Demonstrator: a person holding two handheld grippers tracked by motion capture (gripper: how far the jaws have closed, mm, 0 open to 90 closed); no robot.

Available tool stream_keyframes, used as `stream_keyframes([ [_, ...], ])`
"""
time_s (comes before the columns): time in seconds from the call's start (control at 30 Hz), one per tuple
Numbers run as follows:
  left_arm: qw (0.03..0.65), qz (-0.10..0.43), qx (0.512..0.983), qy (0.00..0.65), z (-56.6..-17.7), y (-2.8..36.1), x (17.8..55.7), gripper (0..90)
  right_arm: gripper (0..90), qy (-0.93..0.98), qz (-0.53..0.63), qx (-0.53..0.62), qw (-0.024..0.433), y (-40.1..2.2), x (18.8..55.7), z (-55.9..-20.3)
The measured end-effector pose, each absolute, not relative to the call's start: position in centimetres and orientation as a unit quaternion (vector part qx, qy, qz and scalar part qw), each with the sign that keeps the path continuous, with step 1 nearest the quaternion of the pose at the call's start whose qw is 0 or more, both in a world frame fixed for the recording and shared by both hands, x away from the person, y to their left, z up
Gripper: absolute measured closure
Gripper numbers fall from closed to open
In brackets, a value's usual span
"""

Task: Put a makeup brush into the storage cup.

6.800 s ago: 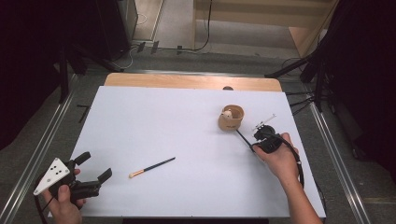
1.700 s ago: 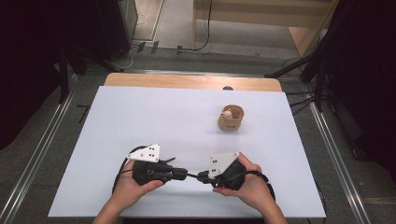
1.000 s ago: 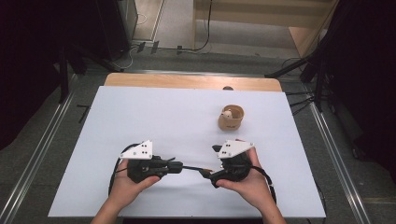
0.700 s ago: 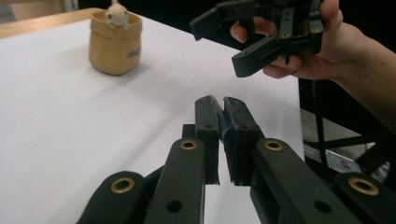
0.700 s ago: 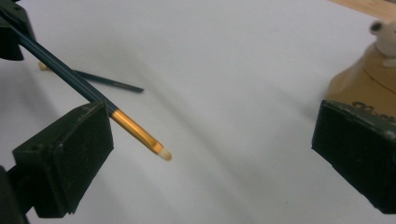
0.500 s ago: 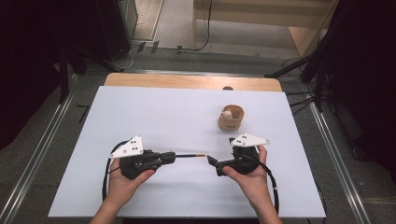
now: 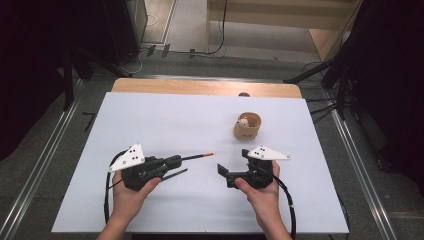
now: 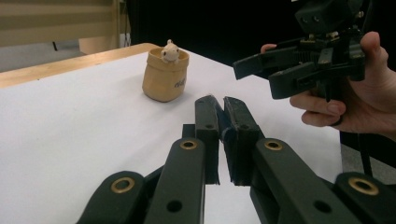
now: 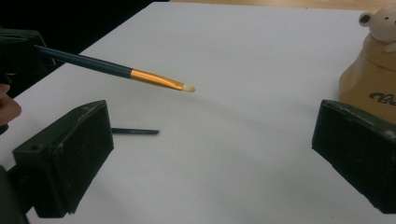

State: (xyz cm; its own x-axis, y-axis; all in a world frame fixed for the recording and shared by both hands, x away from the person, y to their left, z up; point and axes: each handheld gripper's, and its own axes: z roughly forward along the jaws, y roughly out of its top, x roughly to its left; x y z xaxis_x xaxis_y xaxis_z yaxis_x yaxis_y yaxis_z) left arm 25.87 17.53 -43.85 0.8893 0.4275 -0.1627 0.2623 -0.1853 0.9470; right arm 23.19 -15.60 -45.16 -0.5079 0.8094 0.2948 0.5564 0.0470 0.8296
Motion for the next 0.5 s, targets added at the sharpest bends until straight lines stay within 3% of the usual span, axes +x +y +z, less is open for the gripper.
stream_keyframes([
  [0.1, 0.6, 0.072, 0.764, 0.228, -43.9, 17.5, 25.9, 86.0, 1.3, 0.702, 0.511, 0.482, 0.116, -15.5, 23.1, -45.4],
  [0.2, 0.601, 0.076, 0.761, 0.233, -43.9, 17.6, 25.9, 86.0, 9.2, 0.688, 0.526, 0.487, 0.111, -15.2, 22.9, -45.7],
  [0.5, 0.607, 0.087, 0.752, 0.241, -44.0, 17.4, 25.7, 86.0, 9.2, 0.677, 0.533, 0.5, 0.091, -14.3, 22.6, -46.1],
])
